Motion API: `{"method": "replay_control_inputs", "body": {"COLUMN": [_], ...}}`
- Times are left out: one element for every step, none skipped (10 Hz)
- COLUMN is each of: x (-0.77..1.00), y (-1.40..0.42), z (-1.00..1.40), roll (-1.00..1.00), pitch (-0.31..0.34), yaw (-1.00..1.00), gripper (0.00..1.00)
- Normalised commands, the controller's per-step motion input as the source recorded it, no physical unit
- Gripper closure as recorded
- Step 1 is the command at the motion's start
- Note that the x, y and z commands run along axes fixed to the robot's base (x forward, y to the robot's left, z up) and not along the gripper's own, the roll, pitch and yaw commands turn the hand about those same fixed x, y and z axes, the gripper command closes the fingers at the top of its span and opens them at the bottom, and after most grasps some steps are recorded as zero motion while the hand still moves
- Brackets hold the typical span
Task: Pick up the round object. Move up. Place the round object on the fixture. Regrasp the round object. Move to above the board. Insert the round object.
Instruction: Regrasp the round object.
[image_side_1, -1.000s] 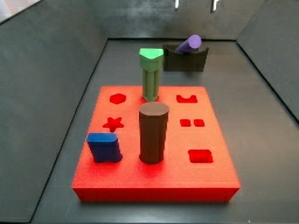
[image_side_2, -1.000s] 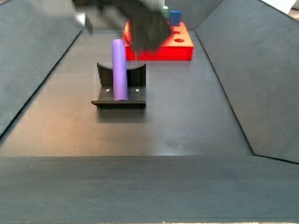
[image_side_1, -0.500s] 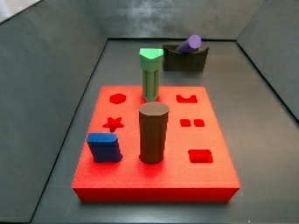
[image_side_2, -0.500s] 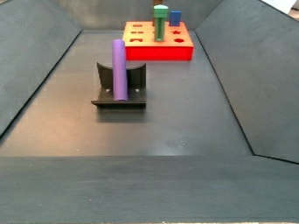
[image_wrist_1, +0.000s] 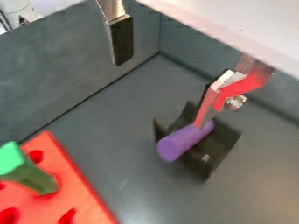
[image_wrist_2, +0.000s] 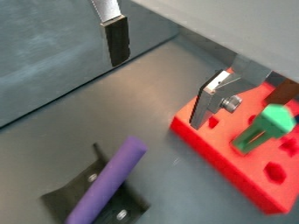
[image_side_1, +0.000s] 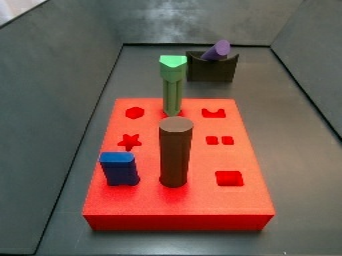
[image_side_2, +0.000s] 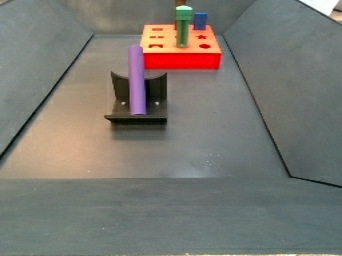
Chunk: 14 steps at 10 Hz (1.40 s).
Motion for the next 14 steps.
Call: {"method": "replay_control_inputs", "body": {"x": [0.0,0.0,0.0,0.01,0.02,0.04,0.05,0.06,0.08,0.09,0.09,0.09,0.09,0.09], "y": [-0.02,-0.01,-0.02,-0.02,-0.02,-0.02,-0.03,-0.03,-0.03,-0.04,-0.04,-0.04,-0.04,-0.04], "z": [0.01,0.01,0.01,0.01,0.0,0.0,0.0,0.0,0.0,0.0,0.0,0.0,-0.01,-0.01], "roll": [1.0,1.0,1.0,1.0,1.0,1.0,1.0,1.0,1.0,1.0,1.0,1.0,0.99,0.8], "pitch": [0.011,0.012,0.02,0.025,0.036,0.048,0.061,0.071,0.096,0.128,0.152,0.166,0.197,0.185], "yaw": [0.02,0.02,0.03,0.03,0.03,0.03,0.04,0.04,0.05,0.07,0.09,0.1,0.15,0.17], "gripper": [0.0,0.0,0.0,0.0,0.0,0.0,0.0,0.0,0.0,0.0,0.0,0.0,0.0,0.0]}}
